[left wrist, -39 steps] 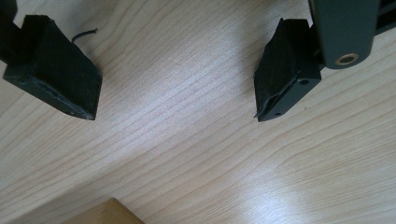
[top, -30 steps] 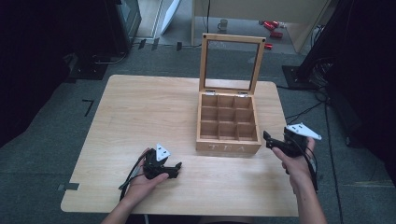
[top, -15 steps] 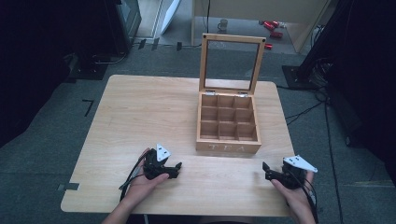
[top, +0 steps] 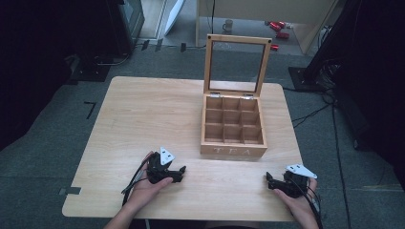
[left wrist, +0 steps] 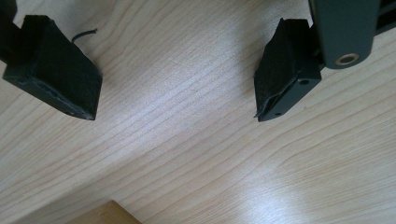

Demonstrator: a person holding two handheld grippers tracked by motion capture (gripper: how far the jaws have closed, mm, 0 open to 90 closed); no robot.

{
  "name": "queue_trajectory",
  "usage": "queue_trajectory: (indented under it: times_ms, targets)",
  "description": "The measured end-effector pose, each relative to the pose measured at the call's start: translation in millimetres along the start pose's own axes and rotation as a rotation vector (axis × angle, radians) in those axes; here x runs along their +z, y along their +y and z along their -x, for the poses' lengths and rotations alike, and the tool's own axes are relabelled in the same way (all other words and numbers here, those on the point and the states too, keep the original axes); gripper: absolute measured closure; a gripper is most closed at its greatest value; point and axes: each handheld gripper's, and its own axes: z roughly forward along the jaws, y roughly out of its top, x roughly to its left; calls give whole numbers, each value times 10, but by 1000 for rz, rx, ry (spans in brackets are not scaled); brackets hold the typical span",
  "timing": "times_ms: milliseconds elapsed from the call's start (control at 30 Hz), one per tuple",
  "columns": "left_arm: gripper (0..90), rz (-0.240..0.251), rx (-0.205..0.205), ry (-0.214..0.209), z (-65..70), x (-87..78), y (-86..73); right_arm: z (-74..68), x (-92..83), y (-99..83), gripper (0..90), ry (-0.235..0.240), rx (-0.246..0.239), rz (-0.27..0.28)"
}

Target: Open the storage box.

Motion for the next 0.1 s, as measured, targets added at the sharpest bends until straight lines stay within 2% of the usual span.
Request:
queue_trajectory:
  times_ms: [100]
  targets:
    - [158, 0, 0, 0, 0, 0, 0, -1, 1, 1, 92, 3, 1, -2]
